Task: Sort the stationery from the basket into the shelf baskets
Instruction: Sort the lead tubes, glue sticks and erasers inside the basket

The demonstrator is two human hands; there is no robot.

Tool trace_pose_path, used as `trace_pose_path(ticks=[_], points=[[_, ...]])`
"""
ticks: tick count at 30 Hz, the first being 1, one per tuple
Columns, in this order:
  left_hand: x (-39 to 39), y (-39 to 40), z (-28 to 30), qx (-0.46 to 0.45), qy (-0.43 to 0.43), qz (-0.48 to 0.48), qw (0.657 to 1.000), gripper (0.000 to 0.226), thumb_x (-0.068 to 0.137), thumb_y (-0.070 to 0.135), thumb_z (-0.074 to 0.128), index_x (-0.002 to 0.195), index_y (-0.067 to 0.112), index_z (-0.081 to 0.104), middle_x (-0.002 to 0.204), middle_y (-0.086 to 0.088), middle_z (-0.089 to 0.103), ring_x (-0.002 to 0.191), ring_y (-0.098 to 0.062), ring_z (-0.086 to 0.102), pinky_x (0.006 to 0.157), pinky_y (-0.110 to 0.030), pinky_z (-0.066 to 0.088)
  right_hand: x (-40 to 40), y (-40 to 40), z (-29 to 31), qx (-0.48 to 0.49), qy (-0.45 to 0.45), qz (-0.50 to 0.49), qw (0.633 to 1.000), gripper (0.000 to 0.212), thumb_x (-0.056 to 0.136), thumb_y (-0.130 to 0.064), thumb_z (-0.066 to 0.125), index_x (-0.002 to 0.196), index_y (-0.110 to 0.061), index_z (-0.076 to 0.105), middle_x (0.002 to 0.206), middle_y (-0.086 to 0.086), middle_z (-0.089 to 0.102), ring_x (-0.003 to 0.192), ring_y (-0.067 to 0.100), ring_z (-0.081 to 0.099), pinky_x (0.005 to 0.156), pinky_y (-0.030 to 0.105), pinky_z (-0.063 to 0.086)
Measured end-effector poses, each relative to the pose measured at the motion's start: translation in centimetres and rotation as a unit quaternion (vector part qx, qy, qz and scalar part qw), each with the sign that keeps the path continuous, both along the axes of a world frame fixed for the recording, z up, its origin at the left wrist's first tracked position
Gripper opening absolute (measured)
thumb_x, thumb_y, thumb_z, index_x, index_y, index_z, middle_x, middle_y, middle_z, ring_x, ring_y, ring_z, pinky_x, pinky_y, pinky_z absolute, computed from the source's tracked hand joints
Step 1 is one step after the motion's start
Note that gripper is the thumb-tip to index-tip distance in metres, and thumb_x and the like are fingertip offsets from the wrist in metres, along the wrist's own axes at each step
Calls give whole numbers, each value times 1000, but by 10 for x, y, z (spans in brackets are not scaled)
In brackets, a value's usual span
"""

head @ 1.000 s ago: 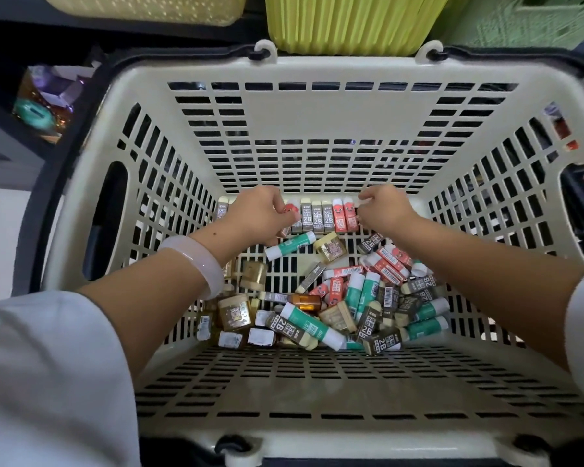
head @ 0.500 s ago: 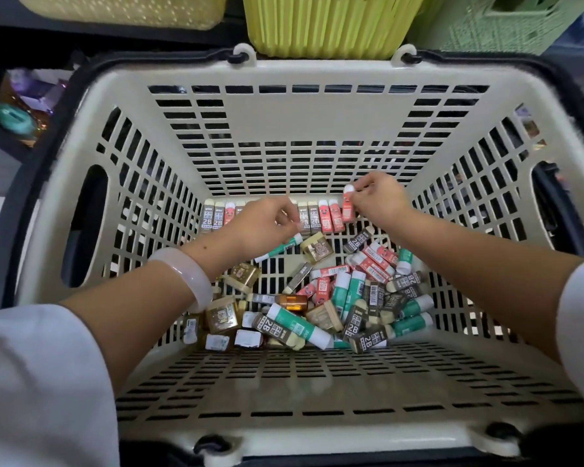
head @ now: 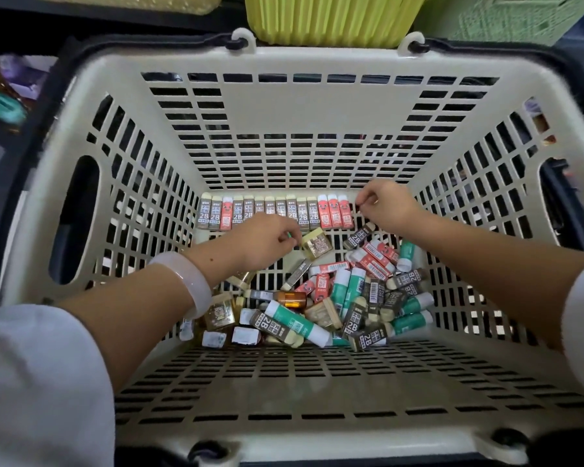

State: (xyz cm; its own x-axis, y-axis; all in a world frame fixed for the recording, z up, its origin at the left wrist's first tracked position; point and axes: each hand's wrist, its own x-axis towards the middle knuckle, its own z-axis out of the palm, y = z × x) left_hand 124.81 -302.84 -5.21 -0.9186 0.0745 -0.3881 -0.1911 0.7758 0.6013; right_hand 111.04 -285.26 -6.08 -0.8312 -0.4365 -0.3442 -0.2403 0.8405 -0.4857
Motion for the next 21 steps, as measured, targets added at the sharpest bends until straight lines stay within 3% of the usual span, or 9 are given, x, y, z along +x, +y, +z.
trace_pose_path(ticks=[2, 3, 6, 10, 14, 17, 21], points=[[4, 5, -2, -17, -2, -78, 997, 27, 96, 15, 42, 113, 21, 62, 70, 11, 56, 45, -1, 41, 45, -8, 31, 1, 6, 5, 139, 53, 161, 976, 19, 86, -4, 51, 100, -11, 61, 104, 6, 60, 95, 22, 56, 77, 29, 46], [6, 7, -4, -27, -11, -121, 992, 29, 96, 15, 42, 116, 22, 62, 75, 10, 60, 47, 0, 44, 49, -8, 33, 2, 9, 7, 186, 51, 220, 956, 23, 85, -7, 54, 107, -13, 59, 109, 6, 56, 98, 22, 54, 78, 28, 44], [11, 10, -10, -64, -51, -216, 973, 31, 96, 18, 42, 122, 22, 59, 86, 8, 57, 59, 4, 44, 60, -14, 33, 9, 13, 6, 219, 31, 276, 935, 33, 84, -10, 58, 116, -15, 55, 115, 8, 48, 105, 25, 51, 80, 28, 39], [13, 5, -15, -93, -60, -238, 965, 27, 96, 19, 43, 116, 18, 60, 83, 10, 47, 61, 5, 37, 60, -16, 27, 14, 15, 5, 202, 75, 283, 935, 24, 87, -11, 54, 111, -15, 55, 110, 7, 53, 99, 24, 53, 75, 28, 40], [15, -1, -17, -142, -48, -235, 960, 7, 93, 18, 47, 94, 17, 54, 77, 6, 49, 71, -12, 48, 64, -22, 35, 3, 19, 12, 196, 95, 263, 940, 21, 87, -9, 54, 108, -15, 56, 105, 6, 55, 92, 21, 53, 71, 27, 38], [16, -5, -19, -151, -28, -205, 967, 16, 88, 12, 51, 80, 20, 41, 70, 7, 45, 70, -14, 47, 56, -21, 34, 1, 18, 8, 175, 104, 208, 957, 27, 87, 0, 52, 111, -12, 55, 115, 8, 50, 97, 26, 55, 71, 29, 43], [11, -3, -16, -145, 1, -177, 974, 16, 88, 8, 49, 79, 19, 40, 67, 7, 42, 69, -14, 45, 52, -21, 30, 10, 8, -3, 50, 107, 77, 990, 35, 87, -5, 56, 121, -10, 47, 124, 11, 45, 99, 27, 56, 85, 37, 47]])
